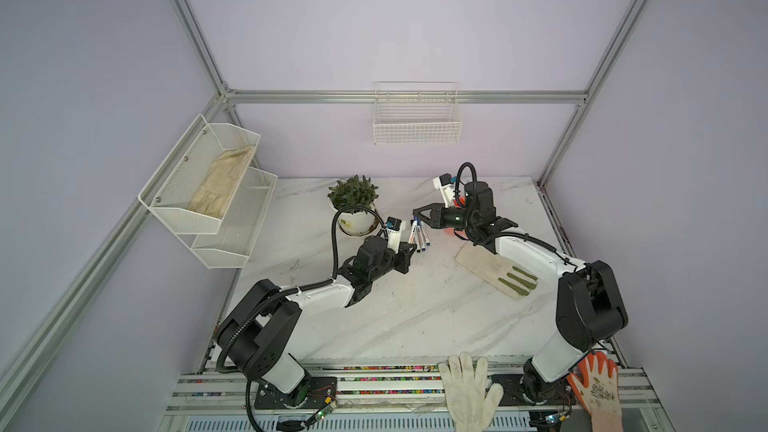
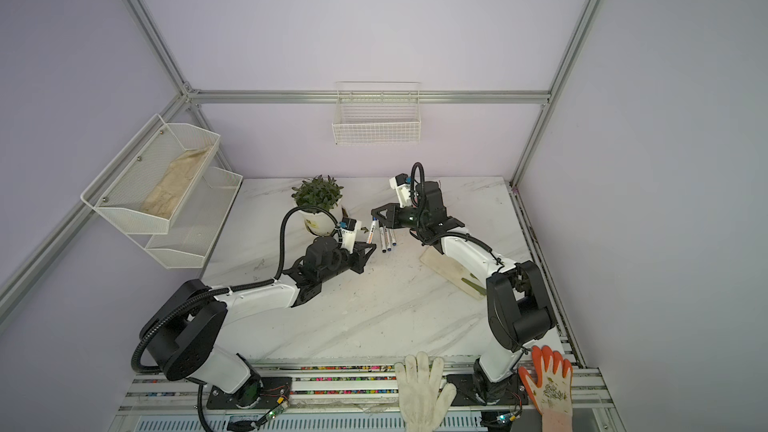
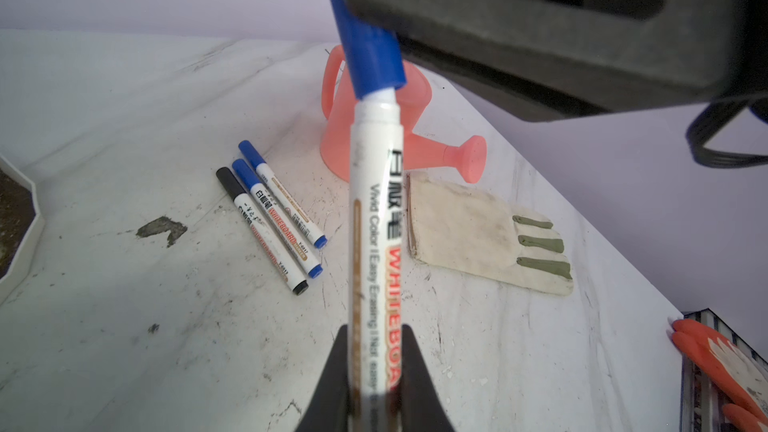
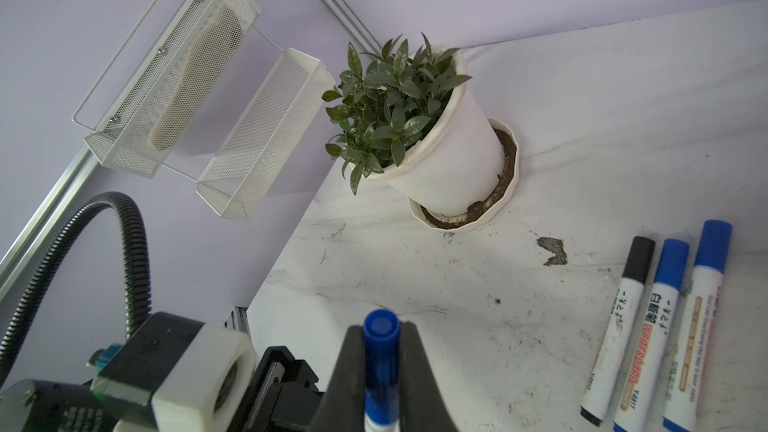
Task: Insert the pens into the pen caps
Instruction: 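Lift the blue cap with the right gripper and carry it above the left gripper's marker, then lower the blue cap onto the marker tip held by the left gripper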
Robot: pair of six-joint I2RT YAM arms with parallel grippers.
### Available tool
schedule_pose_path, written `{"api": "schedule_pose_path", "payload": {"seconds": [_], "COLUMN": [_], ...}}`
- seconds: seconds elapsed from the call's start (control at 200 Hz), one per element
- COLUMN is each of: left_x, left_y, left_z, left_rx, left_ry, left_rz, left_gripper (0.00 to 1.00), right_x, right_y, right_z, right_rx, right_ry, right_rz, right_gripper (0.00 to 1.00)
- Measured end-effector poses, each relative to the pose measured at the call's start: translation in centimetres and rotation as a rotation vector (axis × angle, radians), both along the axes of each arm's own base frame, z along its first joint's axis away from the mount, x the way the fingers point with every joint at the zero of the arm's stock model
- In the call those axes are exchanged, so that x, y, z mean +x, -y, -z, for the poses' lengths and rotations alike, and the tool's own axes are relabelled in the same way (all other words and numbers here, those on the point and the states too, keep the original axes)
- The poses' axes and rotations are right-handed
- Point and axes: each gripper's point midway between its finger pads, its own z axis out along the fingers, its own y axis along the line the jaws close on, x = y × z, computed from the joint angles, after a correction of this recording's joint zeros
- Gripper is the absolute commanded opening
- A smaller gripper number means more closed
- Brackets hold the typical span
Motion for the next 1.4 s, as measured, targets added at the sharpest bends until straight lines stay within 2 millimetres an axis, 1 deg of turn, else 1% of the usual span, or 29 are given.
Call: {"api": "schedule_pose_path", "payload": {"seconds": [0.135,0.355,0.645,0.88,1.105,1.275,1.4], "left_x": [0.4,0.4,0.8,1.2,1.6,2.2,2.4], "left_y": [0.4,0.9,1.7,2.2,1.9,1.4,1.2], "left_z": [-0.6,-0.4,-0.7,-0.9,-0.9,-1.4,-1.6], "left_rx": [-0.015,-0.025,-0.062,-0.073,-0.011,0.056,0.088], "left_ry": [0.023,0.037,0.084,0.134,0.197,0.286,0.32], "left_rz": [0.015,0.04,0.067,0.082,0.076,0.054,0.048], "left_gripper": [0.0,0.0,0.0,0.0,0.0,0.0,0.0], "right_x": [-0.2,-0.8,-1.7,-2.1,-2.1,-2.2,-2.3], "right_y": [0.3,0.7,1.0,1.0,1.2,1.2,1.2], "right_z": [-0.6,-0.5,-1.7,-2.2,-2.3,-2.9,-3.0], "right_rx": [0.025,0.011,0.02,0.013,-0.057,-0.117,-0.135], "right_ry": [0.012,0.027,0.062,0.094,0.127,0.163,0.179], "right_rz": [-0.036,-0.073,-0.103,-0.123,-0.129,-0.143,-0.153], "right_gripper": [0.01,0.02,0.03,0.03,0.03,0.03,0.03]}}
